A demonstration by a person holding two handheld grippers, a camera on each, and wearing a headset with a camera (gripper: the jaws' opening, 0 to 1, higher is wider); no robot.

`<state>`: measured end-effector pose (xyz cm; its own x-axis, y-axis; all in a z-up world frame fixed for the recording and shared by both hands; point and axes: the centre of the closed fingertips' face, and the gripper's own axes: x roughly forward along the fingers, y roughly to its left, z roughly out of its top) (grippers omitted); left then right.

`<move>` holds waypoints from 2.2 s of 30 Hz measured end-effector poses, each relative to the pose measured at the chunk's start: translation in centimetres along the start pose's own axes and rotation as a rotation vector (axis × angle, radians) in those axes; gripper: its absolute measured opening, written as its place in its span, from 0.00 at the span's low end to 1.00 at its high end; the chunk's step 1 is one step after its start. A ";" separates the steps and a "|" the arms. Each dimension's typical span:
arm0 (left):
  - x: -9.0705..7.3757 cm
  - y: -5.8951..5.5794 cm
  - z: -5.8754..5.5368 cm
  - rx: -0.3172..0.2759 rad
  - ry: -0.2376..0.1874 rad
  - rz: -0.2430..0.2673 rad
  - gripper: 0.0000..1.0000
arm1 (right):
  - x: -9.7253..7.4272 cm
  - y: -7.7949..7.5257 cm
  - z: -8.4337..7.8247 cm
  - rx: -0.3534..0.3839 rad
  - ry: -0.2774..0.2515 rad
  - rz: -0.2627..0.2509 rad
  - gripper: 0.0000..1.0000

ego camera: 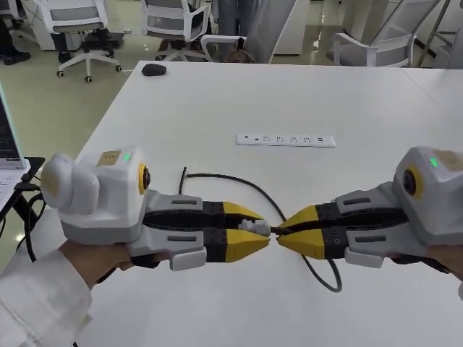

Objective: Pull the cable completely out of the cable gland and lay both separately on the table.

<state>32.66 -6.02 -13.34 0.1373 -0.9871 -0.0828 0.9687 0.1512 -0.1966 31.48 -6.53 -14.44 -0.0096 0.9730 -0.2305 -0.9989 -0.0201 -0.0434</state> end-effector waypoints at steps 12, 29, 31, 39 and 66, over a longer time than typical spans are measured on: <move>-0.4 0.2 -1.4 -0.009 0.037 0.018 0.16 | -1.1 -0.2 -3.7 -0.003 0.104 -0.006 0.02; -1.0 0.3 -2.1 -0.030 0.052 0.030 0.16 | -2.8 -0.4 -7.2 0.021 0.179 -0.028 0.02; -0.9 0.3 -2.2 -0.030 0.059 0.032 0.16 | -2.8 -0.4 -7.2 0.026 0.179 -0.031 0.02; -0.9 0.5 -1.7 -0.031 0.046 0.043 0.16 | -2.7 -0.8 -6.5 0.077 0.195 -0.052 0.04; 0.0 0.6 -1.5 -0.015 0.048 0.042 0.16 | 0.6 -0.2 -0.6 0.088 0.073 0.015 0.04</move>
<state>32.94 -5.79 -14.95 0.1676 -0.9762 -0.1378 0.9591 0.1938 -0.2064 31.75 -6.06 -15.17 -0.0239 0.9534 -0.3008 -0.9989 -0.0106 0.0457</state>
